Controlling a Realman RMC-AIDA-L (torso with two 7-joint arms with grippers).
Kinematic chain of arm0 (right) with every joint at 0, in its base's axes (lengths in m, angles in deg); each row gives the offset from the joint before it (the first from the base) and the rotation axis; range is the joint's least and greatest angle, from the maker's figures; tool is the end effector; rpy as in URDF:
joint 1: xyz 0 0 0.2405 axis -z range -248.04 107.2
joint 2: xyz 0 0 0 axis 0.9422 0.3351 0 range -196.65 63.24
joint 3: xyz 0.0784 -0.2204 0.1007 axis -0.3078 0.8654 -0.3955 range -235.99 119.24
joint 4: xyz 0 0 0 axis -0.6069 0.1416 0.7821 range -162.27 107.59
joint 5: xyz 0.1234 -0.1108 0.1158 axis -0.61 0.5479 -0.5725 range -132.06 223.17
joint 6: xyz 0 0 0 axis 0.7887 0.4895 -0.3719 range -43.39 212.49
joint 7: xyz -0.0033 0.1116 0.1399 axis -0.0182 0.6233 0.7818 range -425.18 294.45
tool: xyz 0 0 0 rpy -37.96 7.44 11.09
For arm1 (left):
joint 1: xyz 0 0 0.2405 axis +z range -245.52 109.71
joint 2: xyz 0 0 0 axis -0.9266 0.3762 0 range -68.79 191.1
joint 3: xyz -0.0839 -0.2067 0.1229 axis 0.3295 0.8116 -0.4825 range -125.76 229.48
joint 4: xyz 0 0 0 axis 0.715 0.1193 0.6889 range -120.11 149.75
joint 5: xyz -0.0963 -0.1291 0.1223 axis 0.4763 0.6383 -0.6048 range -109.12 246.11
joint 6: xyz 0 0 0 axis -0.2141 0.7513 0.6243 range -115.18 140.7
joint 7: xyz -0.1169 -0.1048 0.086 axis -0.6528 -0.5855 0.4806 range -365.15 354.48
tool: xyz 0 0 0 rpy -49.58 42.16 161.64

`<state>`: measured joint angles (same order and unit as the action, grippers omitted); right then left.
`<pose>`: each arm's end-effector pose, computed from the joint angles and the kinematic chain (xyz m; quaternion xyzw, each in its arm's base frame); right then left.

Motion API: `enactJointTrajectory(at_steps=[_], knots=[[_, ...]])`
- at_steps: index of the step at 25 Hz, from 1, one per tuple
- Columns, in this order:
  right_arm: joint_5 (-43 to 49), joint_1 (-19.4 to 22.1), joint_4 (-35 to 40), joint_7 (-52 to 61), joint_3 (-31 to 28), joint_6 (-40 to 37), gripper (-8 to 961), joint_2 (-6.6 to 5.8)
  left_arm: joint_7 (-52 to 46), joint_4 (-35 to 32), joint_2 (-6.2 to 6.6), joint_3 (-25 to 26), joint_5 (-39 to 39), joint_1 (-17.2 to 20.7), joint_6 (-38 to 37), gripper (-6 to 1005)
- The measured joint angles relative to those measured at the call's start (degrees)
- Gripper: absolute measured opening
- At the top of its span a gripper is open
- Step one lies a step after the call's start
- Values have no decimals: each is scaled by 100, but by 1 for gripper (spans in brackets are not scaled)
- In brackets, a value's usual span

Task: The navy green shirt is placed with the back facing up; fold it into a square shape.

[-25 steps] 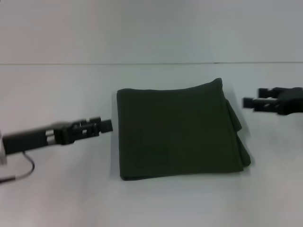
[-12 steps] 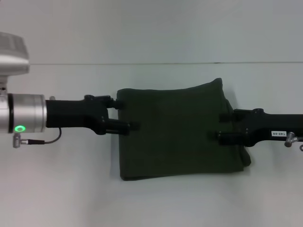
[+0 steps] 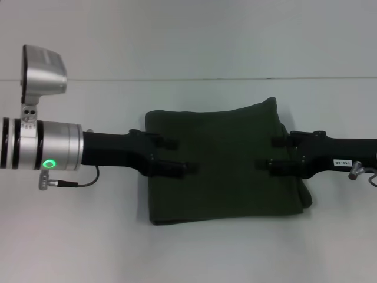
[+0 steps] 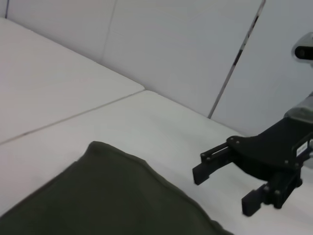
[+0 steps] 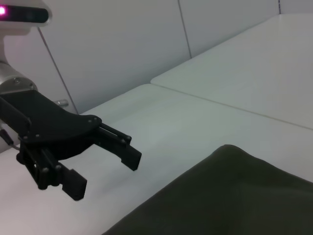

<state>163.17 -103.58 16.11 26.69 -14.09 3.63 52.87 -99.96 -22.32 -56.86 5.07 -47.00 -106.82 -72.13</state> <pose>0.2332 0.3689 -0.0290 -0.9344 0.2613 0.1847 0.1569 -0.1995 0.3687 -0.0435 -0.9415 -0.2595 -0.2013 0.0757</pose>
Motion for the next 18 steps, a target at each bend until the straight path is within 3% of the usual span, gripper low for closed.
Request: enactJointTrajectory(at_steps=[18], knots=[[54,65,40,-507,29,-166,850,-12,-328,-38,-72,-20,-8,8,107,887]])
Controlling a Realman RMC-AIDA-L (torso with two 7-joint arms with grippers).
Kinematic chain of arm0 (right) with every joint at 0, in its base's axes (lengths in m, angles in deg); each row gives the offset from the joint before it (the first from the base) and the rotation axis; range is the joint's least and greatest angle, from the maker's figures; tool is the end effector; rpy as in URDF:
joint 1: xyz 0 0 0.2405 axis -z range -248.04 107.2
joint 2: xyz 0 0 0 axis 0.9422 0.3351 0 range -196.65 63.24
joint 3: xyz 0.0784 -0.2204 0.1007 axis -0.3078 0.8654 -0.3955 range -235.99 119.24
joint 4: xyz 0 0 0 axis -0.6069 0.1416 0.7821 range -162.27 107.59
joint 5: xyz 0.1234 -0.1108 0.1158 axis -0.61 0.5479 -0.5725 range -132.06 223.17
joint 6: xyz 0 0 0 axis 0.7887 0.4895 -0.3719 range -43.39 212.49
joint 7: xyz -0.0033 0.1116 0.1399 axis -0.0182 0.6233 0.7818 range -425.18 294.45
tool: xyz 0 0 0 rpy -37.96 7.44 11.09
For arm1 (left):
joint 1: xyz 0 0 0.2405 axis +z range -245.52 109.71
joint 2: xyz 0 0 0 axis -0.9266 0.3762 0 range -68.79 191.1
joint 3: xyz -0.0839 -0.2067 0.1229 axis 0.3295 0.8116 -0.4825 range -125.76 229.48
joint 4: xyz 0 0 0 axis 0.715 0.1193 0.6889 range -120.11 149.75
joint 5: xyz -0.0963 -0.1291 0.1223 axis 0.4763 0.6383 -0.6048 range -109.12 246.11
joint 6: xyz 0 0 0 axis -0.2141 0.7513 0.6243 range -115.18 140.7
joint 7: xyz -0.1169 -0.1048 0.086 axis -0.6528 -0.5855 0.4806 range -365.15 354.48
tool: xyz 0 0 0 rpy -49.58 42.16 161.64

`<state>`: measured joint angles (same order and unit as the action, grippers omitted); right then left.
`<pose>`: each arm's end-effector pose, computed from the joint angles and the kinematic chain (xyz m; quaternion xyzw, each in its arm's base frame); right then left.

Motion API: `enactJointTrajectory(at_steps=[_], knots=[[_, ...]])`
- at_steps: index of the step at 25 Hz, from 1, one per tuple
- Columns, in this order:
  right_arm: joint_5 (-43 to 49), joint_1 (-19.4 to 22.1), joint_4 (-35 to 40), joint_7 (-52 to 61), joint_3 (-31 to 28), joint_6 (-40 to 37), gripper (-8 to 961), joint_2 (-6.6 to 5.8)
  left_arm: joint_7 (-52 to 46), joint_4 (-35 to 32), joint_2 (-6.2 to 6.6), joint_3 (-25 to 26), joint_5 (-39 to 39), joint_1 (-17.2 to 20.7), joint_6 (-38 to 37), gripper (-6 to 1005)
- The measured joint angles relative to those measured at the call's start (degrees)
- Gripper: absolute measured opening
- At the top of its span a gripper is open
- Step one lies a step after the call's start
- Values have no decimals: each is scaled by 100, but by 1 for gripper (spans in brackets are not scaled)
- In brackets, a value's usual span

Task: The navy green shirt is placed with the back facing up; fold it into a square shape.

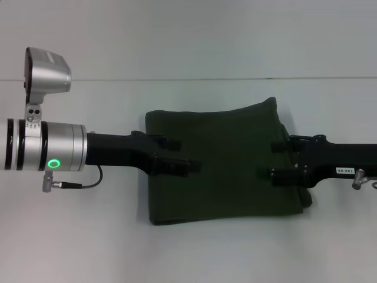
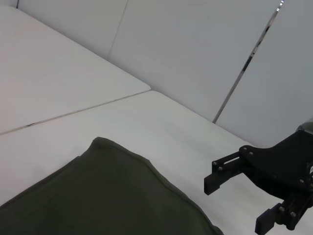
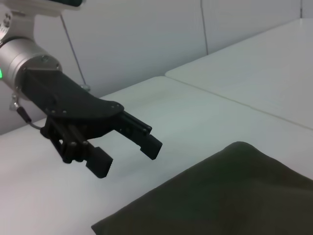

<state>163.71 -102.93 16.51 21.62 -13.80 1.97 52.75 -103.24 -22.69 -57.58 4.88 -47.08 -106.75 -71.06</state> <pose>0.2356 0.3620 -0.0294 -0.9481 0.2185 0.1735 0.1524 -0.1982 0.3696 -0.0476 -0.9331 -0.2869 -0.2034 0.0749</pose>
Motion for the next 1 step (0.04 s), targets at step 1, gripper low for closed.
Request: enactJointTrajectory(at_steps=[1], knots=[[1,0,0,-56,0,-3,850,-2,0,0,0,0,0,0,0,887]])
